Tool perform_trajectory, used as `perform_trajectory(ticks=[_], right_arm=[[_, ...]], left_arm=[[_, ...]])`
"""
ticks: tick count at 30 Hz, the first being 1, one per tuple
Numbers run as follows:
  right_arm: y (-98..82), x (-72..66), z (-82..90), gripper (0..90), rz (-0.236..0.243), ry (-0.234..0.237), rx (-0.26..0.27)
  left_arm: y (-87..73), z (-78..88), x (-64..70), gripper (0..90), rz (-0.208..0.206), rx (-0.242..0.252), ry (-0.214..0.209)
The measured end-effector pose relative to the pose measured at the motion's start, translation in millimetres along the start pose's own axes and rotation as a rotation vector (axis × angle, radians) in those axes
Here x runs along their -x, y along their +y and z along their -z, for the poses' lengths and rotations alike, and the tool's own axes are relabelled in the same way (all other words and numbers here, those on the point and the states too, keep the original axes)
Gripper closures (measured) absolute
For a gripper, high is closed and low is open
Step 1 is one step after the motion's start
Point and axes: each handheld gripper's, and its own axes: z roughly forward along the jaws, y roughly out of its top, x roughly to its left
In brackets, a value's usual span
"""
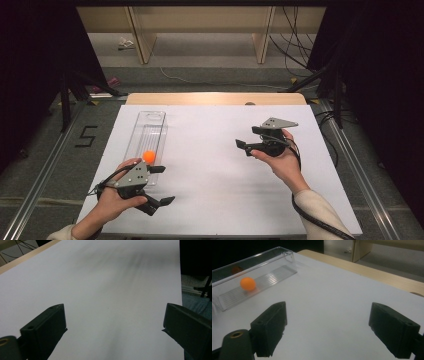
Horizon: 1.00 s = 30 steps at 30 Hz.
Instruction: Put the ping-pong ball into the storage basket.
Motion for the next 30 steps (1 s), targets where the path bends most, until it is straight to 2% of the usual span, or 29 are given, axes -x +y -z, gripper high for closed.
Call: perform_trajectory(ticks=[11, 23, 30], right_arm=[[-8.1, 6.2, 25.7, 16.2, -0.009, -0.032, 0.013], [-27.0, 11.9, 56.7, 16.2, -0.038, -0.071, 0.024], [-37.7, 10.0, 71.4, 16.1, -0.051, -0.083, 0.033]], left_arm=[[0.0, 0.2, -0.2, 4.1, 0.002, 0.001, 0.001], [-0.1, 0.5, -0.8, 4.1, 0.006, 0.002, 0.005], [0.0, 0.9, -1.1, 4.1, 0.006, 0.002, 0.008]])
